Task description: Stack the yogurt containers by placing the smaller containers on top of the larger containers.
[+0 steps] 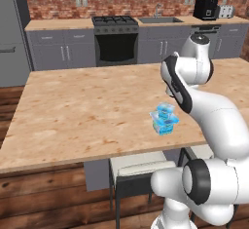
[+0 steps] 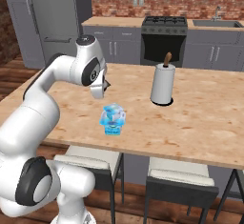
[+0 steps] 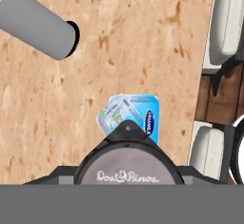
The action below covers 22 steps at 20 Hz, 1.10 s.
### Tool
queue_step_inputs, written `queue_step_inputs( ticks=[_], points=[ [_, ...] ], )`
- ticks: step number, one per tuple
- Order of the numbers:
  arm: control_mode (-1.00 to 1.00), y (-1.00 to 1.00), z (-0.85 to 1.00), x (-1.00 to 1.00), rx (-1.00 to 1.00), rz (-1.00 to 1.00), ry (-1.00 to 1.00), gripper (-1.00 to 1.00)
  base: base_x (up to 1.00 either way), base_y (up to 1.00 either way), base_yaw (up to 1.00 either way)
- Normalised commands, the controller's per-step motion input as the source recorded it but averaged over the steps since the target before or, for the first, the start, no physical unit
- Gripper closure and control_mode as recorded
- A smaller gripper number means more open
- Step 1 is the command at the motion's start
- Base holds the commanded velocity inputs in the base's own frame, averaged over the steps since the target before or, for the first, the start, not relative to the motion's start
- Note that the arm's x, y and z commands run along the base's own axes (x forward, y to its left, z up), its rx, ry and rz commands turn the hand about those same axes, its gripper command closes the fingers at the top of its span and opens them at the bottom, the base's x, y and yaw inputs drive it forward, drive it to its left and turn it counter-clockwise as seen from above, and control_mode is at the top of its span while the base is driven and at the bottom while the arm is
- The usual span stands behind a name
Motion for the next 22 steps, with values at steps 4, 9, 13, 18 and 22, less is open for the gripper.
queue_step_inputs(
  ticks=[4, 9, 13, 18, 22],
  points=[
    [-1.00, 0.00, -0.10, 0.00, -0.01, 0.00, 0.00, 1.00, 0.00, 0.00, 0.00],
    [-1.00, 0.00, -0.12, 0.00, -0.01, 0.00, 0.01, 1.00, 0.00, 0.00, 0.00],
    [-1.00, 0.00, -0.08, 0.00, 0.00, 0.00, 0.00, 1.00, 0.00, 0.00, 0.00],
    [-1.00, 0.00, -0.05, 0.00, 0.00, 0.00, 0.00, 1.00, 0.00, 0.00, 0.00],
    [-1.00, -0.03, -0.04, 0.04, 0.00, 0.00, 0.00, 1.00, 0.00, 0.00, 0.00]
  ],
)
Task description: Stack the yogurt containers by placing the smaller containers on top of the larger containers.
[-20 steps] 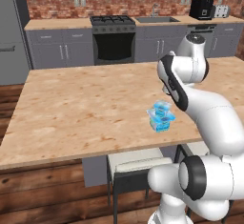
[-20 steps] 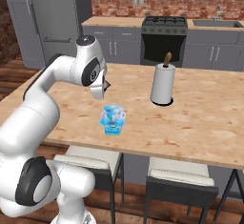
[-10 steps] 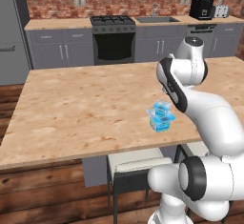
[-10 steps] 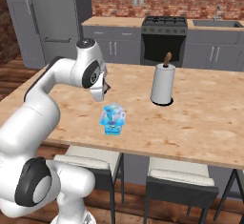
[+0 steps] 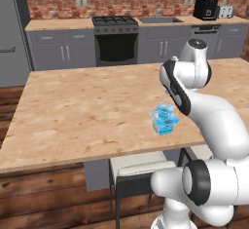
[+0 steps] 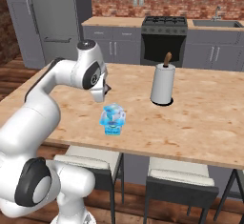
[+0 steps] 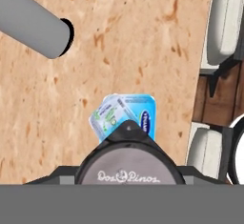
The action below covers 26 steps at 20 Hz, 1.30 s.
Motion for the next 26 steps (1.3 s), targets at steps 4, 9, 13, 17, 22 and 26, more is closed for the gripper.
queue_step_inputs(
  ticks=[4, 9, 13, 17, 22, 26],
  points=[
    [-1.00, -0.03, -0.05, 0.09, 0.00, 0.00, 0.00, 1.00, 0.00, 0.00, 0.00],
    [-1.00, -0.02, -0.06, 0.09, 0.00, 0.00, 0.00, 1.00, 0.00, 0.00, 0.00],
    [-1.00, -0.02, -0.05, 0.09, 0.00, 0.00, 0.00, 1.00, 0.00, 0.00, 0.00],
    [-1.00, 0.00, -0.07, 0.12, 0.00, 0.00, 0.00, 1.00, 0.00, 0.00, 0.00],
    [-1.00, 0.00, -0.09, 0.10, 0.00, 0.00, 0.00, 1.00, 0.00, 0.00, 0.00],
    [-1.00, 0.00, -0.13, 0.07, 0.00, 0.00, 0.00, 1.00, 0.00, 0.00, 0.00]
  ],
)
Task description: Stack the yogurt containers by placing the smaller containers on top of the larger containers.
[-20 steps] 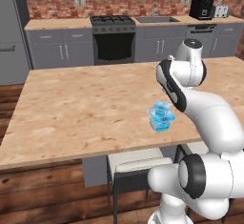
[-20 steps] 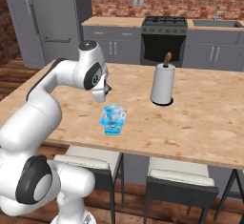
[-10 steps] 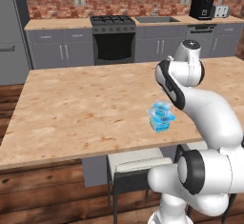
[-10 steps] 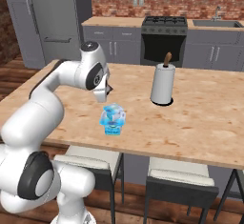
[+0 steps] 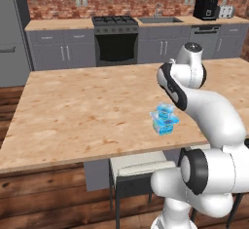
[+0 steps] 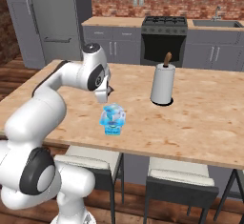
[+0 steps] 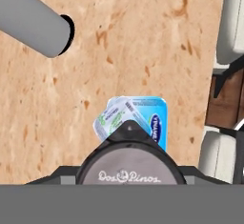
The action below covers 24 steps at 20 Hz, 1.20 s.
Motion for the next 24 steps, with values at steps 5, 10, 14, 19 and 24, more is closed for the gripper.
queue_step_inputs(
  ticks=[5, 10, 14, 19, 24],
  points=[
    [-1.00, -0.01, -0.14, 0.06, 0.00, 0.00, 0.00, 1.00, 0.00, 0.00, 0.00],
    [-1.00, -0.02, -0.13, 0.05, 0.00, 0.00, 0.00, 1.00, 0.00, 0.00, 0.00],
    [-1.00, -0.02, -0.13, 0.04, 0.00, 0.00, 0.00, 1.00, 0.00, 0.00, 0.00],
    [-1.00, -0.03, -0.11, 0.05, 0.00, 0.00, 0.00, 1.00, 0.00, 0.00, 0.00],
    [-1.00, -0.05, -0.05, 0.03, 0.00, 0.00, 0.00, 1.00, 0.00, 0.00, 0.00]
  ],
)
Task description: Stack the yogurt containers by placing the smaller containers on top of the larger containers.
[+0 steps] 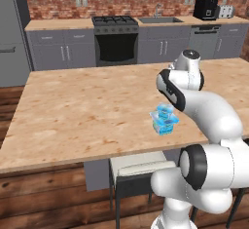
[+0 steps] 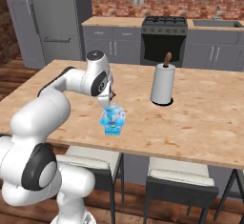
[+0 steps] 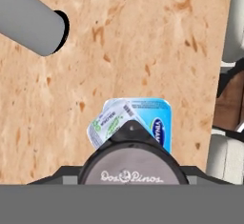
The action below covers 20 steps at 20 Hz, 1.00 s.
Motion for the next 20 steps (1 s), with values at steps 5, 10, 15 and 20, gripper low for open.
queue_step_inputs(
  ticks=[5, 10, 15, 20],
  points=[
    [-1.00, -0.01, -0.04, 0.03, 0.00, 0.00, 0.00, 1.00, 0.00, 0.00, 0.00],
    [-1.00, 0.00, -0.03, 0.01, 0.00, 0.00, 0.00, 1.00, 0.00, 0.00, 0.00],
    [-1.00, 0.00, -0.05, 0.01, 0.00, 0.00, 0.00, 1.00, 0.00, 0.00, 0.00],
    [-1.00, 0.00, -0.09, 0.00, 0.00, 0.00, 0.00, 1.00, 0.00, 0.00, 0.00]
  ],
)
